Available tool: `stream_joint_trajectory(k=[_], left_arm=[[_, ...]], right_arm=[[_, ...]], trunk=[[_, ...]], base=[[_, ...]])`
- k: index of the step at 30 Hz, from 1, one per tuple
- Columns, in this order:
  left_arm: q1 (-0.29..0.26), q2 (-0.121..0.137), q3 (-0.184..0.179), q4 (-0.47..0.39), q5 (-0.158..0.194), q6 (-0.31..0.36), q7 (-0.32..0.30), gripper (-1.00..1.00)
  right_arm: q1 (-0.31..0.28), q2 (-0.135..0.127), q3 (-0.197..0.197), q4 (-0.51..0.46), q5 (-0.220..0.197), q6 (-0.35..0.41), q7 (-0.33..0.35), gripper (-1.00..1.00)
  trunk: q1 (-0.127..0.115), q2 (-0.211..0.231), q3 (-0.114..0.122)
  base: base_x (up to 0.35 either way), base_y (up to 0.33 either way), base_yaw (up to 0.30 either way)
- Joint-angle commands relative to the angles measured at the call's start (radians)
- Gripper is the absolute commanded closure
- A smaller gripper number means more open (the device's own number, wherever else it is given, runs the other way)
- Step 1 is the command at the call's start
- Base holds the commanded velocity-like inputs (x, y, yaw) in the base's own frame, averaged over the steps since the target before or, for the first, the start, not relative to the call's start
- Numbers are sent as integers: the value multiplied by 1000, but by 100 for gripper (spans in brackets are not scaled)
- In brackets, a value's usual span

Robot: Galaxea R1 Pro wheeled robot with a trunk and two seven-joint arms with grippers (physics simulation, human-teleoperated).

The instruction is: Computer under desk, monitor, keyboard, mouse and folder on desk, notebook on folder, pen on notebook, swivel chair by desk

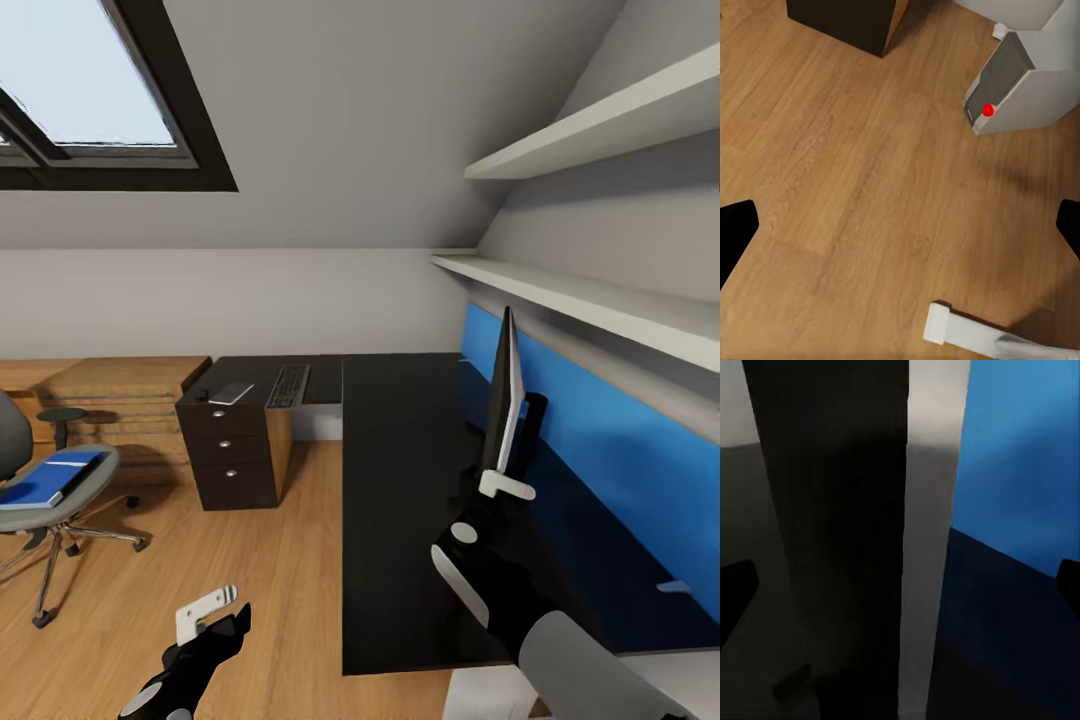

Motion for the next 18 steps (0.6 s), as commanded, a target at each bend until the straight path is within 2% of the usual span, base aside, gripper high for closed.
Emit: stream_joint_trajectory(k=[1,2,3,5,6,7,12,18], left_arm=[[-1,2,0,-2,6,1,8,-100],[-1,4,2,-1,7,0,9,-100],[-1,32,5,92,10,-13,10,-100],[-1,50,4,161,10,-35,9,-100],[-1,58,4,209,10,-60,7,-100],[-1,66,3,302,10,-131,3,-100],[-1,70,1,458,9,-271,-14,-100],[-1,71,0,528,11,-302,-88,-100]], right_arm=[[-2,-2,9,1,0,-12,-4,-100],[-2,-3,10,3,13,-15,-4,-100],[-2,-4,10,4,30,-18,-5,-100],[-2,-4,10,4,32,-18,-5,-100],[-2,-5,10,4,33,-18,-6,-100],[-2,-5,10,4,33,-18,-5,-100],[-2,-5,11,3,38,-18,-6,-100],[-2,-4,11,3,51,-17,-6,-100]], trunk=[[0,-1,-1],[0,-1,-1],[0,-1,-1],[0,-1,-1],[0,-1,-1],[0,-1,-1],[0,-1,-1],[0,-1,-1]], base=[[-5,-32,0],[-3,-16,0],[0,-114,0],[0,-184,0],[0,-218,0],[0,-97,0],[0,-35,0],[0,-4,0]])
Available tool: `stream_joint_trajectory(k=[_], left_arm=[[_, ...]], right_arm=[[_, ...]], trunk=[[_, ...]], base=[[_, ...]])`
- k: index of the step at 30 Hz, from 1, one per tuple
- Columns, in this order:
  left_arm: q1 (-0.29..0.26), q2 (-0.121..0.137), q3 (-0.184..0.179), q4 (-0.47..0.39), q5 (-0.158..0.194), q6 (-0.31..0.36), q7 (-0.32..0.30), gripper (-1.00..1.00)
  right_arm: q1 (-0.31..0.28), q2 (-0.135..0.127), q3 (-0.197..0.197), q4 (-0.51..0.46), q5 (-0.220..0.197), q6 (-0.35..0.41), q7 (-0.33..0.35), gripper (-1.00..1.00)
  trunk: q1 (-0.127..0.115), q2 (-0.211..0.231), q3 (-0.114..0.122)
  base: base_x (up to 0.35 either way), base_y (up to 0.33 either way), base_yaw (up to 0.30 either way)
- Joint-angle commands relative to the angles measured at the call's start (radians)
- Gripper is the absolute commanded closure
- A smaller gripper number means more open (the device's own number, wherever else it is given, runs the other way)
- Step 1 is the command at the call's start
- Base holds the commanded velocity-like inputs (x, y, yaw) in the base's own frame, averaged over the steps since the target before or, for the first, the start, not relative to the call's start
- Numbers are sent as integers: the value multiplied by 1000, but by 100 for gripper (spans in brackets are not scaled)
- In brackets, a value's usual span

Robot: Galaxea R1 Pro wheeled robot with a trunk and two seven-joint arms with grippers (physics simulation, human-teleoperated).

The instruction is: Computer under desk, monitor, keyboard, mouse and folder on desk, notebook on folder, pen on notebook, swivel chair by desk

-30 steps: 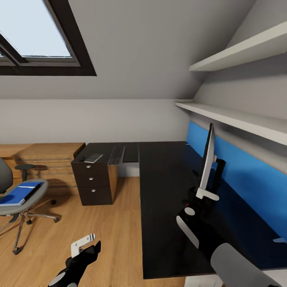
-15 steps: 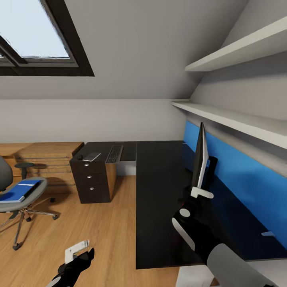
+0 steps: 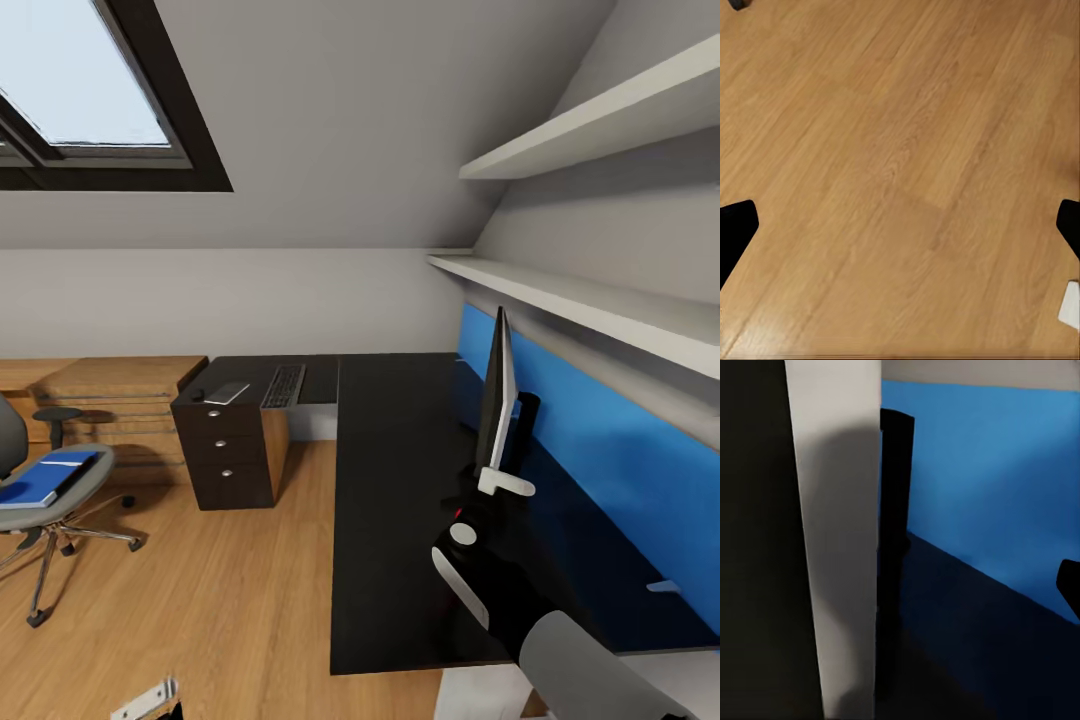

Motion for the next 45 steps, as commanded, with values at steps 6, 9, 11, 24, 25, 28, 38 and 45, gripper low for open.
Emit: stream_joint_trajectory(k=[6,9,11,24,25,28,38,45], left_arm=[[-1,2,-6,51,3,-6,-24,-100],[-1,2,-7,54,1,-6,-26,-100],[-1,2,-4,55,2,-6,-27,-100],[-1,8,0,57,2,-6,-26,-100],[-2,8,-1,57,2,-6,-26,-100],[-1,8,-1,57,2,-6,-26,-100],[-1,8,-3,57,2,-8,-26,-100],[-1,8,-2,58,4,-8,-26,-100]], right_arm=[[-2,-2,7,-1,-9,-10,-4,-100],[-2,-2,7,-1,-9,-11,-4,-100],[-2,-3,7,0,-9,-11,-4,-100],[-2,-1,7,1,-10,-11,-4,-100],[-2,-1,7,1,-10,-11,-3,-100],[-2,0,7,1,-10,-11,-4,-100],[-2,1,12,1,-9,-9,-3,-100],[-2,2,13,1,-9,-9,-3,-100]], trunk=[[0,-1,-1],[0,-1,-1],[0,-1,-1],[0,-1,-1],[0,-1,-1],[0,-1,-1],[0,-1,-1],[0,-1,-1]], base=[[-48,-120,0],[-111,-254,0],[-120,-273,0],[-95,-215,0],[-6,-66,0],[-3,-171,0],[0,-122,0],[0,-9,0]])
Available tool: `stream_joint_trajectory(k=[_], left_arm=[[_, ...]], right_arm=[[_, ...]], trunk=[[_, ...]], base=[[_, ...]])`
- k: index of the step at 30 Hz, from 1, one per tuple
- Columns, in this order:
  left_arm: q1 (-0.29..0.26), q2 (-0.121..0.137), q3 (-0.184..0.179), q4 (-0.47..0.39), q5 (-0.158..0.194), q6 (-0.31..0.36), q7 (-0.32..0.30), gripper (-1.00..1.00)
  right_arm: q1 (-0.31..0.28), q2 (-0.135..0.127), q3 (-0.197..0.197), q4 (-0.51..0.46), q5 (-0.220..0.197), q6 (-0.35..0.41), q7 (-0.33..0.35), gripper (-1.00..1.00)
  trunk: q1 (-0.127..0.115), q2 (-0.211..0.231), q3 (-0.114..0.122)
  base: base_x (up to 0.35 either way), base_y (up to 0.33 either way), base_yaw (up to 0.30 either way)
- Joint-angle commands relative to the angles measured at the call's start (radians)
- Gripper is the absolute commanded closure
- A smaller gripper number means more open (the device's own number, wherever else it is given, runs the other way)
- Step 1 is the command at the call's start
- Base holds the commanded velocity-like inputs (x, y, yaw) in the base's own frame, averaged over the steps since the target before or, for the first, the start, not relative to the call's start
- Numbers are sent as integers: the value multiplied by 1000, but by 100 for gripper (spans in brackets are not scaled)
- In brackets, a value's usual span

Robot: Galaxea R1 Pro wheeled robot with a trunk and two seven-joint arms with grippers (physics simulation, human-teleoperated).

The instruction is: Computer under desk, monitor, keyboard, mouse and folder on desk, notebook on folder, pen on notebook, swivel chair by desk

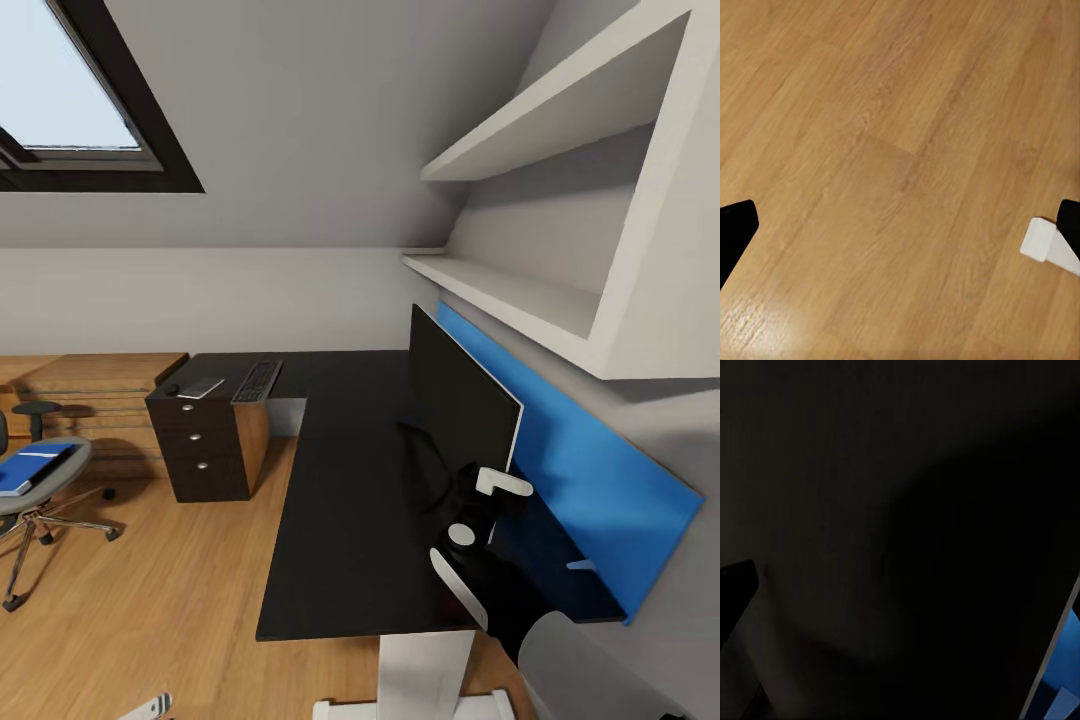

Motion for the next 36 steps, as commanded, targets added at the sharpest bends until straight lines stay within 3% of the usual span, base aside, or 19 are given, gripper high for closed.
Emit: stream_joint_trajectory(k=[1,13,31,36], left_arm=[[-1,2,-6,-1,9,-3,8,-100],[-1,0,-8,29,8,-3,8,-100],[-1,0,-8,35,6,-3,8,-100],[-1,-1,-8,36,7,-3,8,-100]], right_arm=[[-2,-1,6,-1,-11,-10,-4,-100],[-2,0,7,-1,-11,-11,-5,-100],[-2,2,9,0,-10,-11,-4,-100],[-2,2,29,1,-11,-11,-4,-100]], trunk=[[0,-1,-1],[0,-1,-1],[0,-1,-1],[0,-1,-1]], base=[[0,-2,0],[-26,0,0],[-255,0,0],[-274,0,0]])
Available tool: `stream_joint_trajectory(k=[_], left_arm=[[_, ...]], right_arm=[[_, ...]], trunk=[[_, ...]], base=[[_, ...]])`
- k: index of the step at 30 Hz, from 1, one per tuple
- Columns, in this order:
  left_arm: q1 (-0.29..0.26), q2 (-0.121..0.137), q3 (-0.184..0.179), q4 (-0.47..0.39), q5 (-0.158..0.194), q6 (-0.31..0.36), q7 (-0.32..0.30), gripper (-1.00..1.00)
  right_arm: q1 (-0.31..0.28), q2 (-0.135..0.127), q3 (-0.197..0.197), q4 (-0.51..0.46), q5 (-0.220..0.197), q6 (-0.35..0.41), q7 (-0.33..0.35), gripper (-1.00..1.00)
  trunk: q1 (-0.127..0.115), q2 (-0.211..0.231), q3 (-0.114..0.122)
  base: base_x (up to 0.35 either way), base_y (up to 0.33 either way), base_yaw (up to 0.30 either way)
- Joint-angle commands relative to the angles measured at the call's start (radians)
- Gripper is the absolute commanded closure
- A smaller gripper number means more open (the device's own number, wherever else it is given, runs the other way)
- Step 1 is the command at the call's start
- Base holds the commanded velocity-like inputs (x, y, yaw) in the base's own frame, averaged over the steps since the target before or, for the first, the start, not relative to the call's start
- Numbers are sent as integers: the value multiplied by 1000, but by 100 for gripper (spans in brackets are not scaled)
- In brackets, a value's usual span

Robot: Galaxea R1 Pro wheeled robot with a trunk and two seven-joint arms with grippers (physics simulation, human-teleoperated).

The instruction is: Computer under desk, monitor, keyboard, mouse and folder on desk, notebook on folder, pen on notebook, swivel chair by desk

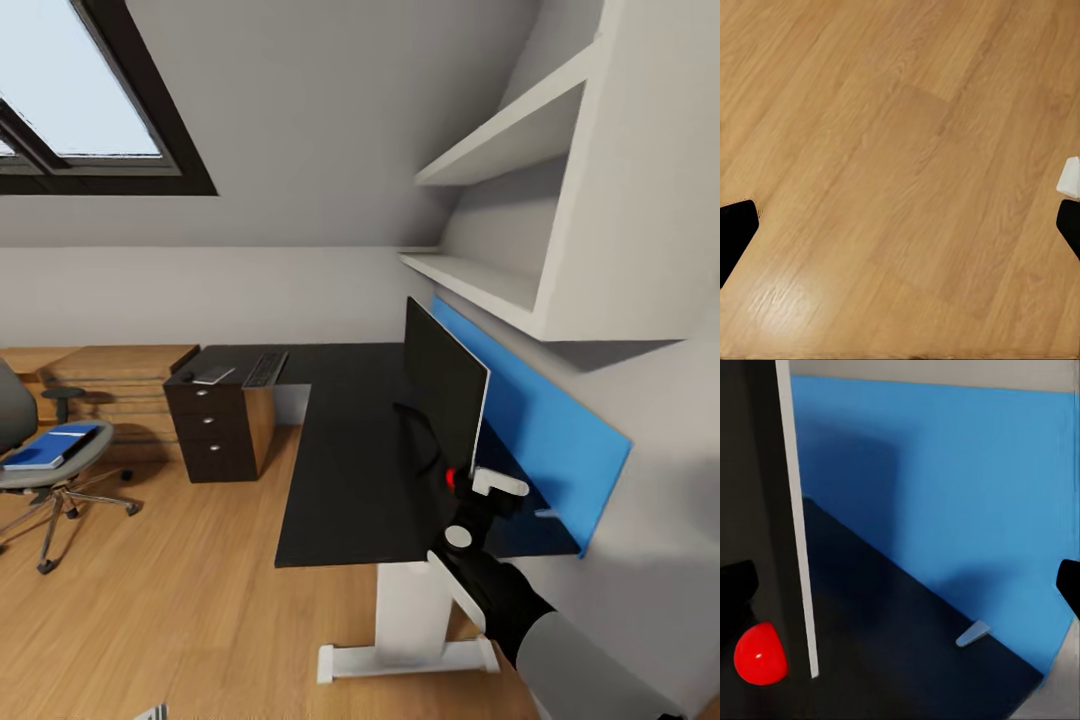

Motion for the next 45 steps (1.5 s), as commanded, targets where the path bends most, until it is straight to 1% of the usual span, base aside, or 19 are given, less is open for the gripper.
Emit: stream_joint_trajectory(k=[1,4,8,9,11,12,13,15,16,20,24,26,29,31,33,37,41,43,45], left_arm=[[-1,1,-6,-1,9,-3,8,-100],[-1,1,-6,-1,9,-3,8,-100],[-1,1,-6,-1,9,-3,8,-100],[-1,0,-7,-1,10,-3,8,-100],[-1,0,-7,-1,10,-3,8,-100],[-1,-2,-8,10,10,-2,8,-100],[-1,-2,-8,10,10,-2,8,-100],[-1,-3,-8,10,9,-2,9,-100],[-1,-3,-8,10,8,-1,9,-100],[-1,-4,-8,10,9,-1,9,-100],[-1,-4,-8,11,10,-1,9,-100],[-1,-4,-8,11,10,-2,9,-100],[-1,-3,-8,11,10,-3,8,-100],[-1,-3,-8,12,10,-3,8,-100],[-1,-2,-7,12,9,-3,8,-100],[-1,-3,-6,12,10,-3,8,-100],[-1,-3,-5,22,13,-4,7,-100],[-1,-4,-5,45,14,-6,7,-100],[-1,-7,-9,133,17,-35,-20,-100]], right_arm=[[-2,-1,8,-1,-11,-10,-4,-100],[-2,-1,16,0,-12,-10,-4,-100],[-1,1,53,0,-12,-10,-5,-100],[0,49,118,1,-12,-10,-6,-100],[0,60,121,2,-12,-10,-6,-100],[38,68,125,3,-14,-10,-7,-100],[44,69,127,3,-14,-10,-7,-100],[77,71,151,15,-15,-10,4,-100],[108,76,190,25,-18,-12,38,-100],[138,84,202,36,-19,-17,58,-100],[162,103,207,93,-21,-31,72,-100],[171,123,208,174,-21,-60,118,-100],[173,138,208,262,-26,-76,200,-100],[174,143,208,310,-43,-81,256,-100],[175,146,207,376,-107,-83,346,-100],[175,146,205,451,-209,-85,454,-100],[175,144,204,526,-282,-86,547,-100],[175,145,204,587,-321,-97,607,-100],[201,145,204,647,-344,-136,652,-100]], trunk=[[0,-1,-1],[0,-1,-1],[0,-1,-1],[0,-1,-1],[0,-1,-1],[0,-1,-1],[0,-1,-1],[0,-1,-1],[0,-1,-1],[0,-1,-1],[0,-1,-1],[0,-1,-1],[0,-1,-1],[0,-1,-1],[0,-1,-1],[0,-1,-1],[0,-1,-1],[0,-1,-1],[0,-1,-1]], base=[[-277,0,0],[-278,0,0],[-284,0,0],[-297,0,0],[-298,0,0],[-235,0,0],[-196,0,0],[-82,0,0],[-17,0,0],[-9,0,0],[-2,0,0],[0,0,0],[0,0,0],[0,0,0],[0,0,0],[0,0,0],[0,0,0],[0,0,0],[0,73,0]])
